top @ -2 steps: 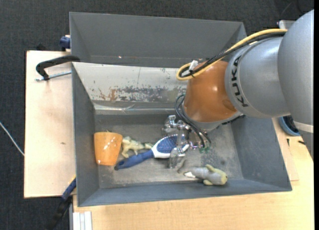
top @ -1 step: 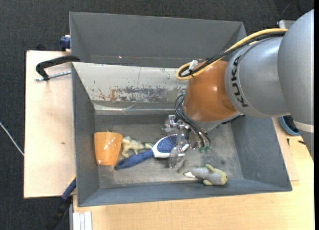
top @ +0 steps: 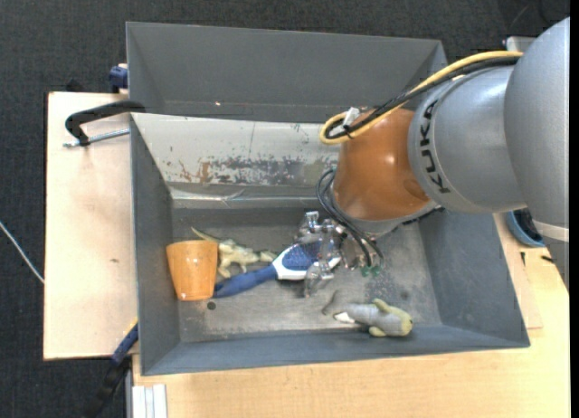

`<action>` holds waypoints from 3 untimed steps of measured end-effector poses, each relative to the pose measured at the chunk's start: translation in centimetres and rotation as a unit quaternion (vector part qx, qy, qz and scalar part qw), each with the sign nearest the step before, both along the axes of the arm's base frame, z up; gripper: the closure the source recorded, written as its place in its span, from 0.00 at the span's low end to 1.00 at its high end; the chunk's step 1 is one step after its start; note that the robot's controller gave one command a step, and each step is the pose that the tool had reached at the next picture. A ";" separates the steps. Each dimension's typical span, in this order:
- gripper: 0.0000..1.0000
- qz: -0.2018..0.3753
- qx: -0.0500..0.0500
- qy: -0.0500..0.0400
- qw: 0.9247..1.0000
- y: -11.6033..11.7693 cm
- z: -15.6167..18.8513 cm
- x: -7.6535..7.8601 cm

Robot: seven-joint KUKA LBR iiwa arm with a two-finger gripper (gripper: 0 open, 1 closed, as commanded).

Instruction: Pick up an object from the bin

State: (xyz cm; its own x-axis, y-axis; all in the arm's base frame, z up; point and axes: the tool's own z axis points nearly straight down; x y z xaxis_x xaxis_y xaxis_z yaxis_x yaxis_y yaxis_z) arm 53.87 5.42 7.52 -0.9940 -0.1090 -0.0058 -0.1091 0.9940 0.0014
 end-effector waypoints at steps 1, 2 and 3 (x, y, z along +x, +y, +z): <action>1.00 0.000 0.000 -0.002 1.000 0.1 6.2 0.2; 1.00 -0.001 0.000 -0.001 1.000 0.1 8.0 0.4; 1.00 -0.001 0.000 -0.001 1.000 0.1 9.7 0.5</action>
Offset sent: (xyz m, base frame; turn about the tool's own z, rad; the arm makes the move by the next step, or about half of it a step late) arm 0.0001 0.0000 0.0577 0.0000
